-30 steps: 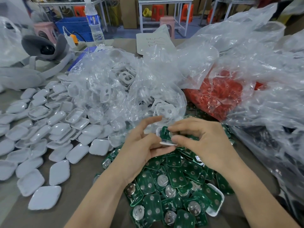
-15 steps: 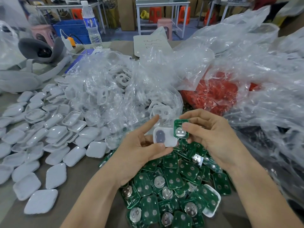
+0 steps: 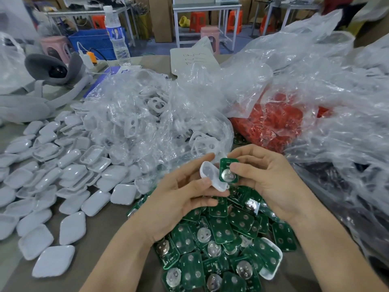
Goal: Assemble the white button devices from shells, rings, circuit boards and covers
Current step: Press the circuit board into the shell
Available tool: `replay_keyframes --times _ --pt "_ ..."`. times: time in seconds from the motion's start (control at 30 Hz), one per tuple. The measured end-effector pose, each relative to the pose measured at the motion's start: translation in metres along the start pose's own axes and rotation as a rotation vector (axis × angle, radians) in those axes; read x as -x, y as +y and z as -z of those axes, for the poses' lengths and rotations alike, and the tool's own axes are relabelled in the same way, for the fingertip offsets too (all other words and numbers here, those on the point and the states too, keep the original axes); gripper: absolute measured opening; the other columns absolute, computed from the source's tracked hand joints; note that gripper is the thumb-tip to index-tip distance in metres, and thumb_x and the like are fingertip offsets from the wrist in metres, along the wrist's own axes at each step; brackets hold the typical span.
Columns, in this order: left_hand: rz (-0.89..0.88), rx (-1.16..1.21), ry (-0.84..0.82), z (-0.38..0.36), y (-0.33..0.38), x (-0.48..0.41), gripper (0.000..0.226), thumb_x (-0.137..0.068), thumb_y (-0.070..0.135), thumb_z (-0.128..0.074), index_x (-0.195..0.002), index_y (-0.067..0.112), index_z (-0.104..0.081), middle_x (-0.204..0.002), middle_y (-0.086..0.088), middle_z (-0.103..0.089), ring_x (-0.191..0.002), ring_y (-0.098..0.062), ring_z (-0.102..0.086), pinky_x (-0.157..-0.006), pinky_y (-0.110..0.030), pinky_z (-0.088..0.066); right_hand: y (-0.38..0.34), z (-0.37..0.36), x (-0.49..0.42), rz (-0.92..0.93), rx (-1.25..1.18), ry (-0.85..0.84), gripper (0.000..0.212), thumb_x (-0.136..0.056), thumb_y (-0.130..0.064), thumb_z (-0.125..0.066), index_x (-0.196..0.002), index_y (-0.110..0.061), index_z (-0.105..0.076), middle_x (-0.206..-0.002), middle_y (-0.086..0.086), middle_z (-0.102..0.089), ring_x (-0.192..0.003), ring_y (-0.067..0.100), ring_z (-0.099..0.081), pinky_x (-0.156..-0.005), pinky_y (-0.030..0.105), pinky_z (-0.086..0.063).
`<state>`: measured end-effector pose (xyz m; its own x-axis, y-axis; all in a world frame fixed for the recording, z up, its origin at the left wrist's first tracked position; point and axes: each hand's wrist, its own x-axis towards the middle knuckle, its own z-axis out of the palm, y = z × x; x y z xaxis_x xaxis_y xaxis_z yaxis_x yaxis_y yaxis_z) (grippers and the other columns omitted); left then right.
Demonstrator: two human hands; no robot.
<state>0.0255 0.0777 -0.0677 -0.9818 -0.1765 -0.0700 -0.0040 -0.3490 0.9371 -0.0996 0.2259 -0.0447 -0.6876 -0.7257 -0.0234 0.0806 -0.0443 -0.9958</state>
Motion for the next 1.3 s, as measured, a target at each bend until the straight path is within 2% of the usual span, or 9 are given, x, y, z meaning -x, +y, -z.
replay_keyframes --times 0.13,0.23,0.3,0.43,0.6,0.77,0.9,1.17,1.3 --pt "0.001 0.079 -0.011 -0.001 -0.001 -0.001 0.064 -0.078 0.03 -0.064 -0.139 0.017 -0.049 -0.114 -0.016 -0.069 -0.097 -0.031 -0.069 -0.077 -0.033 -0.057 -0.002 0.002 -0.001 -0.001 0.003 0.015 0.014 -0.058 -0.022 -0.076 -0.072 -0.021 -0.074 -0.071 0.001 -0.07 -0.064 0.01 -0.056 -0.058 0.021 -0.044" --pt "0.01 0.168 -0.033 -0.002 0.0 -0.002 0.063 -0.08 0.03 -0.062 -0.139 0.014 -0.047 -0.121 -0.015 -0.067 -0.103 -0.035 -0.068 -0.079 -0.04 -0.059 -0.003 0.003 -0.001 0.007 -0.144 -0.039 0.018 -0.052 -0.022 -0.078 -0.069 -0.02 -0.074 -0.067 0.003 -0.068 -0.058 0.011 -0.056 -0.053 0.019 -0.048" --pt "0.012 0.228 -0.042 -0.003 0.0 -0.002 0.06 -0.082 0.028 -0.06 -0.139 0.013 -0.047 -0.118 -0.019 -0.068 -0.101 -0.036 -0.069 -0.078 -0.041 -0.059 -0.004 0.002 0.0 0.035 -0.16 -0.074 0.019 -0.052 -0.021 -0.079 -0.07 -0.019 -0.074 -0.068 0.004 -0.069 -0.058 0.011 -0.06 -0.056 0.019 -0.052" --pt "-0.009 0.217 -0.038 -0.003 -0.001 -0.002 0.041 -0.094 0.022 -0.045 -0.133 0.012 -0.052 -0.112 -0.018 -0.07 -0.092 -0.031 -0.072 -0.072 -0.031 -0.06 -0.004 0.001 0.001 0.116 -0.052 -0.036 0.02 -0.056 -0.025 -0.079 -0.074 -0.019 -0.074 -0.073 0.006 -0.071 -0.063 0.015 -0.062 -0.059 0.021 -0.052" --pt "-0.001 0.157 -0.058 -0.005 -0.001 -0.002 0.041 -0.094 0.022 -0.044 -0.132 0.009 -0.053 -0.116 -0.022 -0.068 -0.095 -0.033 -0.071 -0.078 -0.027 -0.059 -0.005 -0.003 0.004 0.181 0.048 -0.019 0.016 -0.069 -0.006 -0.075 -0.079 -0.019 -0.076 -0.07 0.001 -0.073 -0.058 0.008 -0.065 -0.053 0.012 -0.047" --pt "0.01 0.154 -0.055 -0.006 -0.002 -0.003 0.042 -0.091 0.023 -0.045 -0.131 0.012 -0.054 -0.116 -0.02 -0.069 -0.094 -0.032 -0.072 -0.079 -0.027 -0.059 -0.004 -0.005 0.005 0.207 0.122 -0.006 0.015 -0.075 0.005 -0.073 -0.08 -0.009 -0.074 -0.067 0.001 -0.071 -0.057 0.007 -0.063 -0.054 0.011 -0.046" --pt "0.023 0.146 -0.046 -0.008 -0.003 -0.003 0.044 -0.091 0.025 -0.045 -0.132 0.013 -0.054 -0.115 -0.021 -0.069 -0.094 -0.031 -0.072 -0.079 -0.026 -0.059 -0.003 -0.006 0.005 0.234 0.192 -0.003 0.017 -0.077 0.004 -0.074 -0.08 -0.013 -0.075 -0.072 0.004 -0.073 -0.062 0.01 -0.065 -0.061 0.018 -0.053" --pt "0.038 0.15 -0.051 -0.008 -0.003 -0.003 0.047 -0.092 0.025 -0.045 -0.134 0.003 -0.05 -0.108 -0.018 -0.072 -0.094 -0.031 -0.072 -0.077 -0.024 -0.058 0.003 -0.007 0.003 0.241 0.248 0.01 0.023 -0.076 -0.001 -0.076 -0.08 -0.023 -0.077 -0.079 -0.002 -0.071 -0.07 0.01 -0.067 -0.066 0.018 -0.052" --pt "0.033 0.169 -0.047 -0.009 -0.003 -0.002 0.041 -0.092 0.025 -0.046 -0.126 0.005 -0.059 -0.104 -0.019 -0.072 -0.093 -0.031 -0.072 -0.077 -0.024 -0.058 0.004 -0.008 0.003 0.261 0.304 0.024 0.022 -0.076 -0.004 -0.078 -0.081 -0.026 -0.075 -0.077 -0.002 -0.07 -0.069 0.011 -0.066 -0.068 0.025 -0.054"
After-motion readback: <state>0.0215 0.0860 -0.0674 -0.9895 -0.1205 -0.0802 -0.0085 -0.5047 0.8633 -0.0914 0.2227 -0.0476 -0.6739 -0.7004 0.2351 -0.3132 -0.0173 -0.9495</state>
